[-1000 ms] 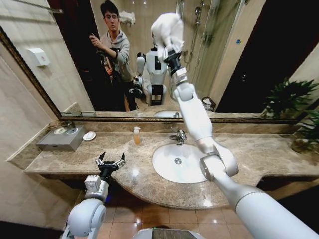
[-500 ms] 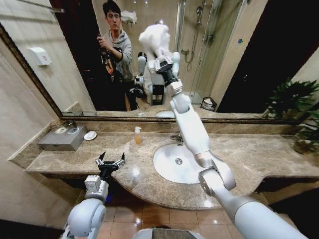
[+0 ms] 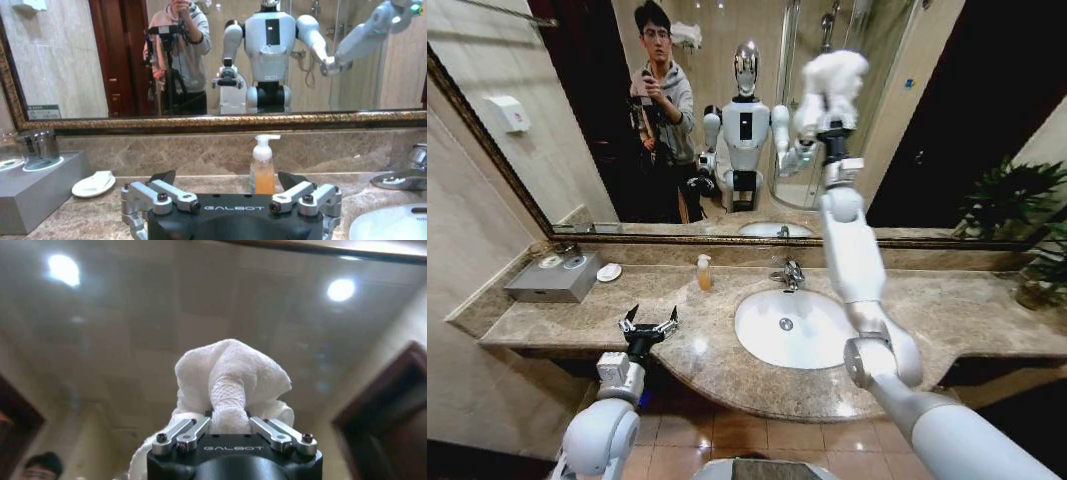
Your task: Pick up the towel from the sink counter and wipe the mirror surface.
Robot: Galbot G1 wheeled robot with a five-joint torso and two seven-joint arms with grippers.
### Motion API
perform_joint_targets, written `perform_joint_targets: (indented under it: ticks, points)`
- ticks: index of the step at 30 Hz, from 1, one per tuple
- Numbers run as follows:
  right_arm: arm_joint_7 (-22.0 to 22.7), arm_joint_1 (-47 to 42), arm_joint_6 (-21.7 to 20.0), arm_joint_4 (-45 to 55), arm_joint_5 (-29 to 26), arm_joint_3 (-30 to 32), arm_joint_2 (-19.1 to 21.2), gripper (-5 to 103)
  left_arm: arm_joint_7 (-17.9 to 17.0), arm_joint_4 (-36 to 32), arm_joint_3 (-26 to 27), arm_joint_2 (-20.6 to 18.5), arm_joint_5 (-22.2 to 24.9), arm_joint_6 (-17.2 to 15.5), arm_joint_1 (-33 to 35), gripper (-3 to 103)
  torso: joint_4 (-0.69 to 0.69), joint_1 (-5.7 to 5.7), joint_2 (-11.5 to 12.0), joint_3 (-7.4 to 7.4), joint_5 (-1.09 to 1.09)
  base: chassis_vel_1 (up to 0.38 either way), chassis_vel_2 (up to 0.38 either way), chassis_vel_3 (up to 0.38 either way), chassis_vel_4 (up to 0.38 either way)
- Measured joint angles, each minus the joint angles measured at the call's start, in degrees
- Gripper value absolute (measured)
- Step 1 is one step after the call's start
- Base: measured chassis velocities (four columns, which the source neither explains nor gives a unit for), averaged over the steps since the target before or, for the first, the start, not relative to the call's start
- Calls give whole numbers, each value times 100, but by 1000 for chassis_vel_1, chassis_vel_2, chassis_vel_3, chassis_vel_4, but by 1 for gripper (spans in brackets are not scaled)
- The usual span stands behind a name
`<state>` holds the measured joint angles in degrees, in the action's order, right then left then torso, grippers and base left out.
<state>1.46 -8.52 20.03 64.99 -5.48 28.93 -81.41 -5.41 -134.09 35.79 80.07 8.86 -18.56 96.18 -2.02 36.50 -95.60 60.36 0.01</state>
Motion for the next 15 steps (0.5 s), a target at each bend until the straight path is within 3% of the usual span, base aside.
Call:
perform_joint_targets:
  ticks: [4, 8, 15]
  points:
    - [47, -132, 1, 32, -223, -33, 112, 13, 0, 0, 0, 0, 0, 0, 0, 100, 3, 1, 0, 1, 1, 0, 0, 0, 0]
    - [-125, -561, -10, 570, -72, -350, -302, 13, 0, 0, -1, 1, 0, 0, 0, 100, -8, 4, 2, 2, -1, 0, 0, 0, 0]
    - [-375, -1077, 14, 1017, 347, -800, -828, 13, 0, 0, 0, 0, 0, 0, 0, 100, -8, 3, 2, 2, -4, 0, 0, 0, 0]
